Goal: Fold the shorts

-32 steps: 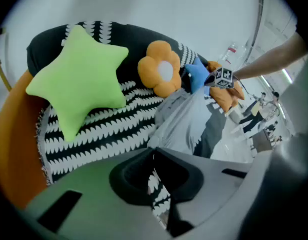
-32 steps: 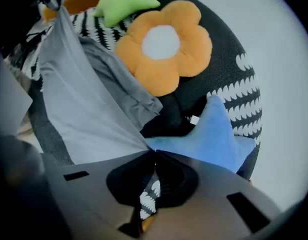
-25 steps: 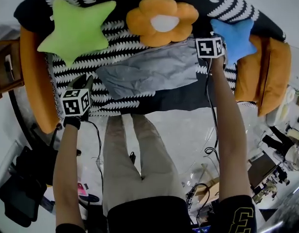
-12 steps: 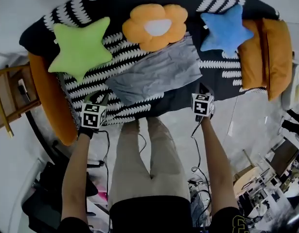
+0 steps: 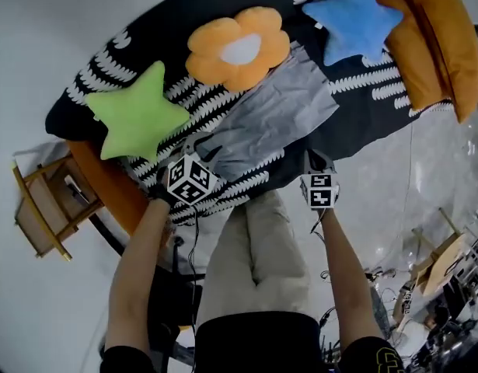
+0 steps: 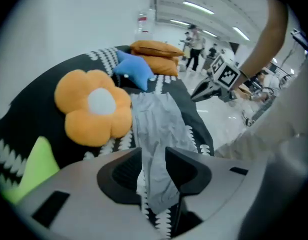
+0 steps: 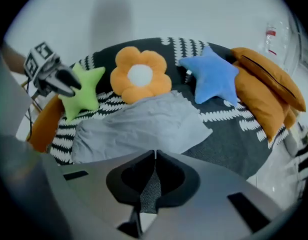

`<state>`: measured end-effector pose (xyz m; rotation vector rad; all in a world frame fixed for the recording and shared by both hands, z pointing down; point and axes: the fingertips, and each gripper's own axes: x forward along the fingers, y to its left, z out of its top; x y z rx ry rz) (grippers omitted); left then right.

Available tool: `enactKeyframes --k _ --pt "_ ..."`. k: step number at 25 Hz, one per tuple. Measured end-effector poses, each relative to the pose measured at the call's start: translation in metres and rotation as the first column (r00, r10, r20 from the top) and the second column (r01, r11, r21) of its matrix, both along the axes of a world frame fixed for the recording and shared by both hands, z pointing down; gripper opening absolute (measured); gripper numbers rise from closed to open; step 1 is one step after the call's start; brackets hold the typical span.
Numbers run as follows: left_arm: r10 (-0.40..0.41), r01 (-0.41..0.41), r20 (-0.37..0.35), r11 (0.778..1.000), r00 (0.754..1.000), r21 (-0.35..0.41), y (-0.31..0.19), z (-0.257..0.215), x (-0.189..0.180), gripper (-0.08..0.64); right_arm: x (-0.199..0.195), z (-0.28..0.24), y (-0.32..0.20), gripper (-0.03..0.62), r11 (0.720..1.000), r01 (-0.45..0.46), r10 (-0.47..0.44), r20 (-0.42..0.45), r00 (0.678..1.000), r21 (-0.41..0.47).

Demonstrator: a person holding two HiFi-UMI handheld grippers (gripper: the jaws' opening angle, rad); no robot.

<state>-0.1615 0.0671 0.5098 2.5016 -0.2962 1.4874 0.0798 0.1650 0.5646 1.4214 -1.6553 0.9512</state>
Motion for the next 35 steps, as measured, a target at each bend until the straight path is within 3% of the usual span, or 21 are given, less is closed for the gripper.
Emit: enactKeyframes --k 2,4,7,10,12,15,17,18,19,23,26,28,30,31,33,35 --pt "0.159 -0.159 -0.005 0.987 0.987 -0.005 -0.008 0.01 0.031 0.161 -0.008 0.017 -0.007 0.069 0.998 0.058 -0.058 -0.003 0.998 -0.009" --pt "0.329 -0.33 0.048 0.944 0.943 -0.001 -0.016 0.029 0.049 0.168 -0.018 0.031 -0.009 0.124 0.998 0.054 -0.053 0.026 0.998 -0.021" --pt "0.535 -0.543 0.152 0.84 0.831 0.013 -0.025 0.057 0.074 0.187 -0.027 0.041 -0.016 0.183 0.993 0.11 -0.109 0.031 0.994 -0.032" --pt "0.7 -0.726 0.239 0.687 0.673 0.03 -0.035 0.089 0.091 0.187 -0.045 0.056 -0.033 0.202 0.984 0.175 -0.175 0.007 0.985 -0.034" --pt "0.769 -0.807 0.282 0.59 0.574 0.034 -0.037 0.117 0.09 0.189 -0.062 0.071 -0.042 0.204 0.974 0.222 -0.223 -0.015 0.975 -0.039" --pt "0.807 -0.859 0.342 0.511 0.482 0.005 -0.041 0.156 0.087 0.189 -0.072 0.094 -0.058 0.202 0.957 0.285 -0.287 -0.048 0.957 -0.054" --pt "0.831 -0.896 0.38 0.445 0.406 -0.016 -0.04 0.176 0.081 0.188 -0.077 0.111 -0.057 0.204 0.949 0.302 -0.308 -0.054 0.95 -0.093" --pt "0.84 -0.907 0.386 0.42 0.382 -0.017 -0.039 0.184 0.077 0.187 -0.078 0.118 -0.055 0.204 0.943 0.315 -0.322 -0.06 0.945 -0.102" --pt "0.843 -0.912 0.385 0.411 0.375 -0.012 -0.041 0.189 0.076 0.188 -0.078 0.123 -0.056 0.202 0.939 0.331 -0.338 -0.068 0.939 -0.096" --pt "0.844 -0.898 0.345 0.439 0.411 -0.004 -0.049 0.191 0.077 0.189 -0.078 0.127 -0.063 0.202 0.937 0.343 -0.348 -0.092 0.933 -0.065" --pt "0.844 -0.895 0.346 0.446 0.411 -0.024 -0.044 0.192 0.072 0.186 -0.084 0.13 -0.058 0.199 0.934 0.341 -0.351 -0.087 0.933 -0.111" --pt "0.829 -0.883 0.366 0.468 0.422 -0.041 -0.044 0.191 0.07 0.176 -0.087 0.128 -0.058 0.19 0.923 0.349 -0.364 -0.074 0.928 -0.161" --pt "0.795 -0.849 0.382 0.526 0.471 -0.05 -0.043 0.187 0.066 0.096 -0.091 0.126 -0.057 0.132 0.914 0.353 -0.37 -0.052 0.928 -0.201" --pt "0.772 -0.824 0.382 0.565 0.508 -0.047 -0.043 0.185 0.062 0.037 -0.095 0.124 -0.057 0.058 0.912 0.351 -0.367 -0.041 0.929 -0.213" --pt "0.724 -0.773 0.371 0.633 0.582 -0.024 -0.042 0.179 0.051 0.031 -0.103 0.12 -0.055 0.048 0.913 0.342 -0.356 -0.028 0.934 -0.221" --pt "0.686 -0.738 0.36 0.675 0.632 0.008 -0.043 0.169 0.043 0.026 -0.107 0.114 -0.05 0.043 0.914 0.337 -0.353 -0.034 0.935 -0.224"
